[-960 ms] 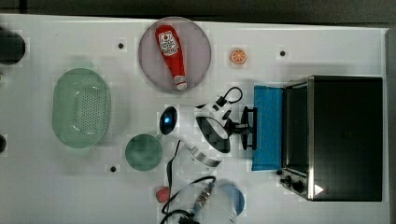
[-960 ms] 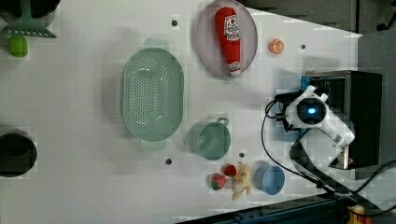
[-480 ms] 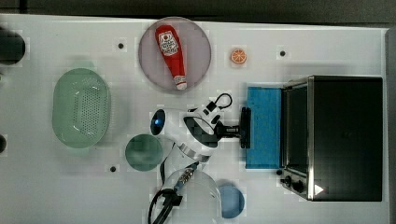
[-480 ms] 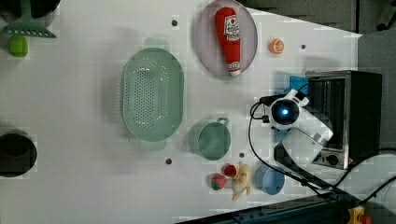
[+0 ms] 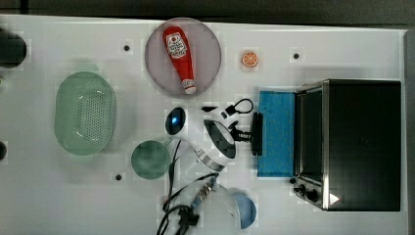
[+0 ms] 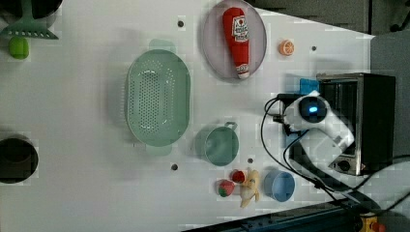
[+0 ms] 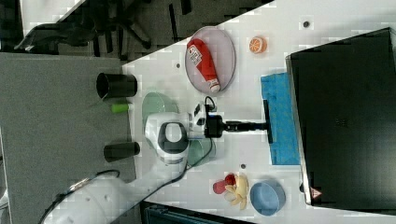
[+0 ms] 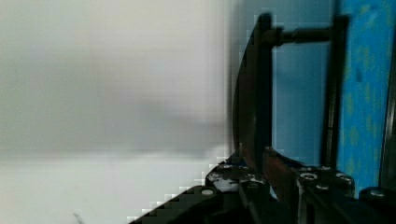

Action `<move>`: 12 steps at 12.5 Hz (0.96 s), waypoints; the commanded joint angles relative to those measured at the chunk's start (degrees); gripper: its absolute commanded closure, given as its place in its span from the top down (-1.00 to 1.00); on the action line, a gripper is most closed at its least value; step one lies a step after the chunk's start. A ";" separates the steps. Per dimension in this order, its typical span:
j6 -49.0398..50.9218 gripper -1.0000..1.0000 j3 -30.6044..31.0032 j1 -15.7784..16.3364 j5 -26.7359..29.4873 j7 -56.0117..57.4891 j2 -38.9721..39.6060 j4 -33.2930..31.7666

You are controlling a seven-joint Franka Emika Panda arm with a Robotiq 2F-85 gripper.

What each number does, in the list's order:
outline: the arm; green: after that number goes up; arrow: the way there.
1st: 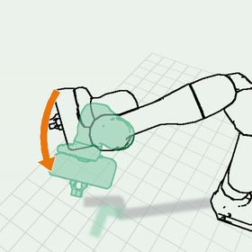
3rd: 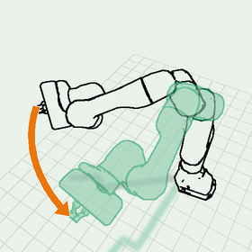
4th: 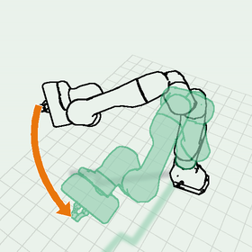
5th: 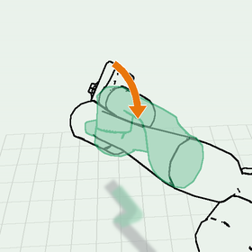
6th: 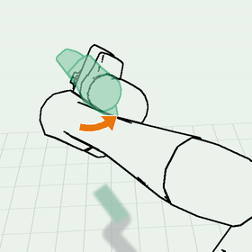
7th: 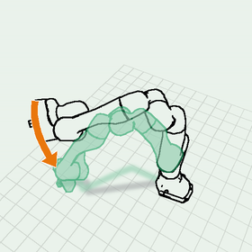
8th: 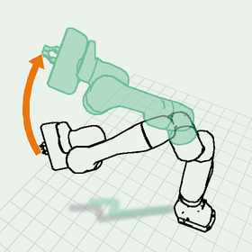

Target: Flap open oven.

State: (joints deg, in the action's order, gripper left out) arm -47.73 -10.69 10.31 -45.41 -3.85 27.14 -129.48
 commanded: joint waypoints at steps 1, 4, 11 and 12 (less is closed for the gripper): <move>-1.30 -0.65 -0.87 -0.94 11.30 -3.80 -12.61 1.68; 5.43 -0.65 -2.75 -1.45 25.17 -3.03 -23.92 1.97; 33.52 -0.65 -2.49 -1.33 40.05 -3.40 -42.03 12.69; 36.89 -0.65 -2.41 -1.32 39.87 -3.39 -42.83 15.12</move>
State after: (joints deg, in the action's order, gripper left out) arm -14.46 -12.81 8.96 -6.82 -4.27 -16.91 -114.42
